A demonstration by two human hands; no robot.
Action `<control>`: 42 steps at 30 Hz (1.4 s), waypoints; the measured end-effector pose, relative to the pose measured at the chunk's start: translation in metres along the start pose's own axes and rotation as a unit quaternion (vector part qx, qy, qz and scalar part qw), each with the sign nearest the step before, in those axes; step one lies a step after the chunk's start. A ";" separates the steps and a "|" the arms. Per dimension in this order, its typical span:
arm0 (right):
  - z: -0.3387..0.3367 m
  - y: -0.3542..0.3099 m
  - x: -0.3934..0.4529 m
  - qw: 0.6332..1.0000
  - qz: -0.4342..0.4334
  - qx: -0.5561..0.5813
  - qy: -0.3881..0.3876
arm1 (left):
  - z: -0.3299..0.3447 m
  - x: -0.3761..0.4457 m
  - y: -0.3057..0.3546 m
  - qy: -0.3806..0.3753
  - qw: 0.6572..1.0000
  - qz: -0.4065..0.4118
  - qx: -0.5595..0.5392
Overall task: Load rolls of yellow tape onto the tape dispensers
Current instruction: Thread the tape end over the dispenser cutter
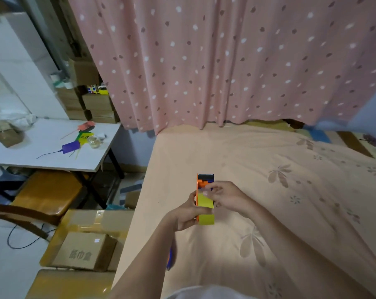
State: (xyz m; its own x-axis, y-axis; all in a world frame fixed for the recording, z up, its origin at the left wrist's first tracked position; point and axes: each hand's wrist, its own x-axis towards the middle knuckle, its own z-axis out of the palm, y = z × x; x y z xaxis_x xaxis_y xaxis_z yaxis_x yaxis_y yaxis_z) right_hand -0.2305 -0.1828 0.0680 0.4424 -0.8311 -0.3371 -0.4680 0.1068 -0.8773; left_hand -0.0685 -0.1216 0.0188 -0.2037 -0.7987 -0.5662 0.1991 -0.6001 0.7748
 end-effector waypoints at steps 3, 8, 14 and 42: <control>-0.004 -0.012 0.008 1.000 -0.004 -0.007 0.000 | 0.000 0.004 0.007 0.001 1.000 0.010 -0.006; -0.003 -0.016 0.012 0.999 0.010 0.003 0.044 | 0.003 0.005 0.009 0.002 1.000 0.004 0.005; -0.002 -0.010 0.007 0.999 0.011 0.004 0.040 | 0.006 0.007 0.003 0.015 0.998 -0.021 -0.049; -0.028 -0.053 0.025 0.990 -0.020 -0.060 0.129 | 0.021 0.026 0.023 0.036 0.996 0.035 -0.067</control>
State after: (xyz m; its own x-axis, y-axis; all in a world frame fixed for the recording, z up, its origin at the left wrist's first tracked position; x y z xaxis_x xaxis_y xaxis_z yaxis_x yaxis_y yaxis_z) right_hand -0.2158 -0.2250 0.1158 0.2589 -0.9468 -0.1914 -0.5480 0.0192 -0.8363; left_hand -0.0897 -0.1550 0.0275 -0.1163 -0.8370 -0.5346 0.3376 -0.5395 0.7713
